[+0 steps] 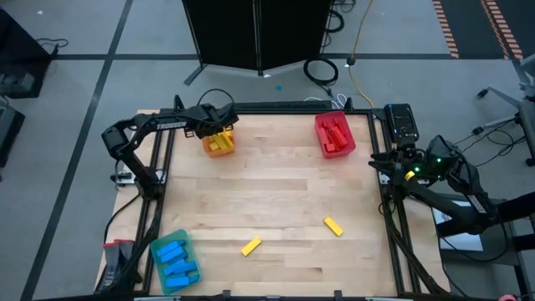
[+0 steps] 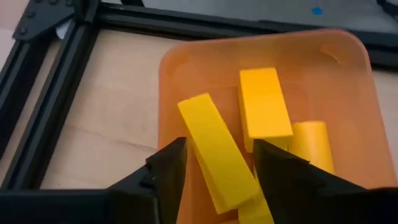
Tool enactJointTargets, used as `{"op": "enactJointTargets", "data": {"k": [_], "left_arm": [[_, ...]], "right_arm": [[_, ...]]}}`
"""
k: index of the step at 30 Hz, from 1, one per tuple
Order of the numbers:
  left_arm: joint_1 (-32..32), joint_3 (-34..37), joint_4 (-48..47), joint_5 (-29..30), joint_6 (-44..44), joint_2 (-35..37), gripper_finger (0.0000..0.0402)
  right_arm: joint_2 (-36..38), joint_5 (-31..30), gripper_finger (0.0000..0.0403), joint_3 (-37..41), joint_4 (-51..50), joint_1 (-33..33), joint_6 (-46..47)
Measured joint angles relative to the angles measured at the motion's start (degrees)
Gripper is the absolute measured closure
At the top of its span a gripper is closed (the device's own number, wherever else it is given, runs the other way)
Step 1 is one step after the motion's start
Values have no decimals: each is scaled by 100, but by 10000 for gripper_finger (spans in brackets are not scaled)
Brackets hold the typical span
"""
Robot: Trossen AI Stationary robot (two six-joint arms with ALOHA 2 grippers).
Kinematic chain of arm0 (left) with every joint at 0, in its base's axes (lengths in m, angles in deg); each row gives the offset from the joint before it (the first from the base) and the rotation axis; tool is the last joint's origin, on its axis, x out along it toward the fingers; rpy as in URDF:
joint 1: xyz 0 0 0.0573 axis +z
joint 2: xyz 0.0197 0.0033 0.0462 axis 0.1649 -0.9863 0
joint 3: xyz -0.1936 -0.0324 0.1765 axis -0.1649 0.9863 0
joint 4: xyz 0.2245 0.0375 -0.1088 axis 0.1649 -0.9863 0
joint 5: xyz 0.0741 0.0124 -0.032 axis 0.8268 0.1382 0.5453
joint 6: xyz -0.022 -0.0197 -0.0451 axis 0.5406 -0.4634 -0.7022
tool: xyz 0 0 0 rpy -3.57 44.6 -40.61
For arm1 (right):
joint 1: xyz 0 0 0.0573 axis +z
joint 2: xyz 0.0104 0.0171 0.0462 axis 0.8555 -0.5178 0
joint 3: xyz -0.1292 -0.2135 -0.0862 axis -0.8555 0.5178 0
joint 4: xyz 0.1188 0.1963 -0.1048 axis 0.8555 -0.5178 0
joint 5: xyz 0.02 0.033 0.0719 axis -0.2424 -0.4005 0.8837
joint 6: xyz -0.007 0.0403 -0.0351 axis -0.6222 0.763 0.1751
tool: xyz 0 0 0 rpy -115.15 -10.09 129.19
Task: Sort blocks
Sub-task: Put the yellow block into the orange transparent bin
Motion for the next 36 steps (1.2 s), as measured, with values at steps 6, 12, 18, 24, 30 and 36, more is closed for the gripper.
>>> {"op": "enactJointTargets", "data": {"k": [6,12,18,24,30,36], "left_arm": [[0,0,108,-342,455,0,189],[-280,-401,250,-995,2783,26,186],[-928,-1109,-427,-1846,3452,46,185],[-2367,-1137,-489,-2927,3965,44,185],[-4034,-1132,-216,-3172,2719,44,185],[-5284,-1132,543,-2640,1238,17,185]], "right_arm": [[0,0,154,0,0,0,2],[0,0,154,0,0,2,2],[0,0,154,0,0,0,2],[0,0,154,0,0,1,2],[0,0,154,0,0,1,2],[0,-20,154,0,0,1,-36]]}}
